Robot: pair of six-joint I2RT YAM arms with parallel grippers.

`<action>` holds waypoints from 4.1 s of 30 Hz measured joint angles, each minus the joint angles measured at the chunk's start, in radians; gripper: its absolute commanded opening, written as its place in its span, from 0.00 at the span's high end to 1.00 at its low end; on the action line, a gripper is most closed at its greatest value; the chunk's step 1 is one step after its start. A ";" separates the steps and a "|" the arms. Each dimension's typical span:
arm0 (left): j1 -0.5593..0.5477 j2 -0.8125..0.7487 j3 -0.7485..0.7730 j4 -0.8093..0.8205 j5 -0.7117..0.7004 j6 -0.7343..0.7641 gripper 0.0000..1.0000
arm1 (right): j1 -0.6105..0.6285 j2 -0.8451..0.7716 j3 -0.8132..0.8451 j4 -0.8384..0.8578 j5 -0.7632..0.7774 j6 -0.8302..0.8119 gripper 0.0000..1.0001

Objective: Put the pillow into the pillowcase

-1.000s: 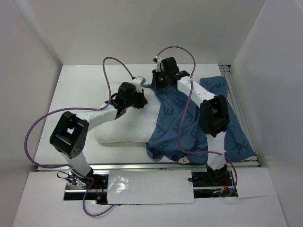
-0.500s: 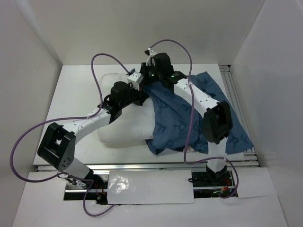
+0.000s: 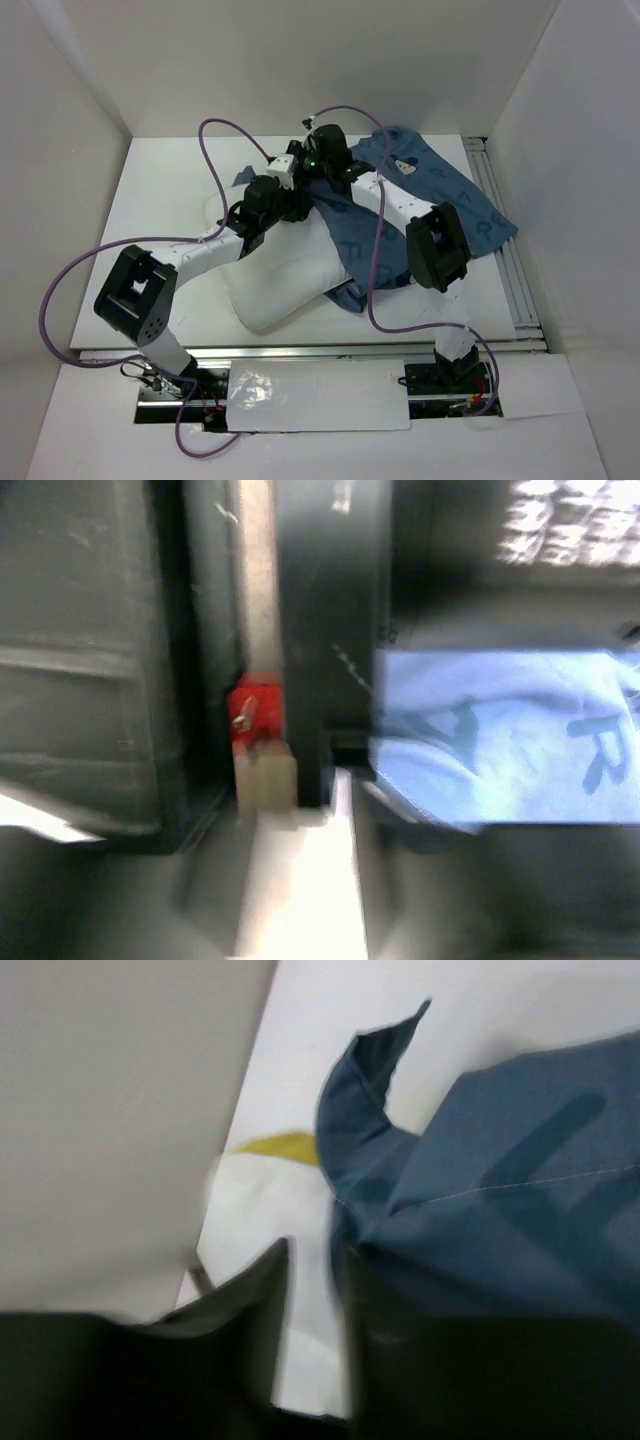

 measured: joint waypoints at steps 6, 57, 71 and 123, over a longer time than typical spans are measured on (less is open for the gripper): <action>0.011 0.023 0.038 -0.072 -0.024 0.015 0.26 | -0.050 0.089 0.109 -0.133 0.003 -0.029 0.00; -0.496 -0.486 -0.405 -0.398 -0.395 -0.049 1.00 | 0.318 -0.722 -0.810 -0.601 0.931 -0.279 1.00; -0.489 -0.448 -0.280 -0.319 -0.359 -0.003 1.00 | 0.349 -0.906 -0.727 -0.404 0.308 -0.547 1.00; 0.236 -0.464 -0.230 -0.752 -0.261 -0.415 0.00 | 0.240 -0.159 0.053 -0.478 0.763 -0.588 0.24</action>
